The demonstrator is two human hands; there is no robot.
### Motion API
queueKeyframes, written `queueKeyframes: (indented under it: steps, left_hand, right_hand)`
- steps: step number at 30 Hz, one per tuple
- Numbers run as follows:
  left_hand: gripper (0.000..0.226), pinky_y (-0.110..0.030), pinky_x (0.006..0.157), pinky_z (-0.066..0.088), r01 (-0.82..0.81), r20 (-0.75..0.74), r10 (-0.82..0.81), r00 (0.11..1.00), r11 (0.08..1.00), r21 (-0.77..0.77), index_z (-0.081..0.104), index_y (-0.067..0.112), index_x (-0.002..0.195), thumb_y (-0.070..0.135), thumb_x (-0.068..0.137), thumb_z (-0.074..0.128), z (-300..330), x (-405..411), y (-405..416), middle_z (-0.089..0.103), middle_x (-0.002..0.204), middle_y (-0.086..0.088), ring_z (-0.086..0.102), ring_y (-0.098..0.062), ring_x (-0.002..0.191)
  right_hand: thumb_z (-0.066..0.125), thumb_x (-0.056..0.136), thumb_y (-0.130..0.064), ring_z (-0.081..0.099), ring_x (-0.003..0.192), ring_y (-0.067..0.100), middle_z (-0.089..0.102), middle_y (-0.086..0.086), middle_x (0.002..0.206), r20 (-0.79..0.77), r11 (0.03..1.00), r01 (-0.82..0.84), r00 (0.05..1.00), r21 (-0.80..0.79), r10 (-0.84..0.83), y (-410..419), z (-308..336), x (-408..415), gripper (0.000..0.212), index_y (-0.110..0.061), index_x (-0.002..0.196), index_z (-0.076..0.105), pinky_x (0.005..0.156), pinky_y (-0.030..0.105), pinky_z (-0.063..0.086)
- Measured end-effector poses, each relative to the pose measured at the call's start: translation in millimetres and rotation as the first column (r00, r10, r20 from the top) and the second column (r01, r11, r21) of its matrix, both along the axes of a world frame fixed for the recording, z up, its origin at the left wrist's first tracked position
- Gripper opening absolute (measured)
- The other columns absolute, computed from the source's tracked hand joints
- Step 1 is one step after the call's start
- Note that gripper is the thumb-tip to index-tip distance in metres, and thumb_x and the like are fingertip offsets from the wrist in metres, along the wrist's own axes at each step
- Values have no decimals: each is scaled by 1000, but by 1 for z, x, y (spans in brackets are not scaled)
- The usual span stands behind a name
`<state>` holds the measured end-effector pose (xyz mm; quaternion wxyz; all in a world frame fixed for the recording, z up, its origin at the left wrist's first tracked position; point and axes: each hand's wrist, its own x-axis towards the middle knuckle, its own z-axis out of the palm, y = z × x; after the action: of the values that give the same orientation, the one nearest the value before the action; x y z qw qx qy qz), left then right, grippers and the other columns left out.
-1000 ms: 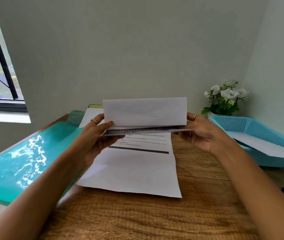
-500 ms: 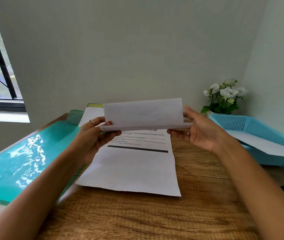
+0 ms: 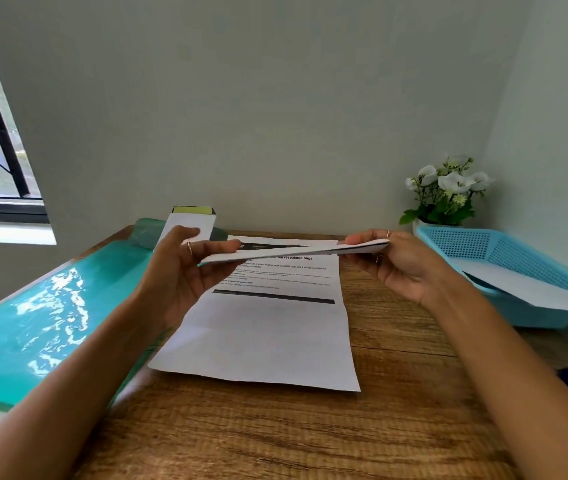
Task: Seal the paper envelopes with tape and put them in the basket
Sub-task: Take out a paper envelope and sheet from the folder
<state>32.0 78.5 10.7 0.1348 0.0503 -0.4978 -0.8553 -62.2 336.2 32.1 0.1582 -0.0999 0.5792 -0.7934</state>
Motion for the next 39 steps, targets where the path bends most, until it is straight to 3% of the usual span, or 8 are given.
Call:
queueKeyframes:
  steps: [2, 6, 11, 14, 16, 19, 28, 39]
  left_hand:
    - [40, -26, 68, 58, -15, 40, 17, 999, 999, -33, 59, -5, 107, 31, 94, 49, -1, -2, 0, 66, 110, -22, 67, -32, 98]
    - [14, -22, 68, 58, -26, 108, 47, 993, 981, -190, 63, -1, 100, 1, 89, 55, -3, -4, 4, 64, 113, -22, 70, -27, 88]
    - [29, -20, 71, 57, -41, 91, 67, 994, 965, -258, 67, 12, 102, -8, 84, 58, -6, -3, 5, 64, 105, -6, 65, -16, 82]
    - [30, -15, 66, 55, -63, 46, 78, 996, 960, -274, 66, 10, 107, -8, 86, 55, -6, -3, 5, 67, 100, -1, 66, -8, 75]
    - [32, -16, 67, 55, -56, 20, 64, 998, 960, -275, 65, 8, 111, -9, 86, 53, -4, -2, 6, 68, 100, -1, 65, -9, 78]
    - [32, -26, 73, 58, -6, -21, 0, 1000, 965, -264, 64, 6, 110, -10, 86, 52, -2, -1, 11, 69, 98, -2, 64, -14, 83]
    - [29, -32, 72, 59, 29, -110, -69, 992, 944, -328, 66, 8, 104, -8, 87, 51, -3, -1, 15, 73, 89, 2, 67, -11, 78]
    - [28, -31, 88, 50, -132, -134, 110, 985, 978, -164, 68, 13, 102, -5, 88, 51, 0, -2, -3, 71, 95, 5, 60, -14, 92]
  right_hand:
    - [51, 86, 8, 68, 86, 27, 62, 25, 107, 26, 999, 23, 999, -40, -22, -1, 0, 1, 16, 3, 80, 65, 63, 27, 60]
    - [40, 90, 4, 67, 93, 32, 64, 25, 104, 71, 991, 24, 997, -134, -14, 1, -2, -2, 16, 4, 91, 57, 73, 31, 60]
    - [50, 93, -37, 62, 101, 27, 66, 20, 109, 8, 993, -19, 1000, 120, 18, 6, -2, -6, 44, 3, 104, 66, 74, 30, 55]
    - [61, 89, -29, 58, 111, 24, 63, 9, 115, -246, 901, 100, 969, 421, 7, -2, -1, -1, 25, -13, 108, 65, 86, 31, 52]
    - [60, 90, -32, 52, 117, 16, 58, -3, 120, -561, 686, 348, 821, 639, 107, -11, 2, 5, 27, -25, 116, 61, 92, 29, 45]
    - [55, 91, -41, 48, 122, 13, 54, -6, 132, -750, 568, 530, 606, 629, 266, -31, 8, 19, 34, -32, 123, 57, 104, 35, 38]
    - [56, 93, -30, 59, 80, 8, 65, -6, 86, -677, 589, 402, 635, 701, 371, -46, 12, 34, 18, -20, 99, 70, 65, 21, 43]
    - [62, 90, -18, 61, 74, 3, 67, -5, 84, -479, 588, 182, 781, 788, 401, -12, 29, 22, 9, -25, 85, 62, 58, 14, 49]
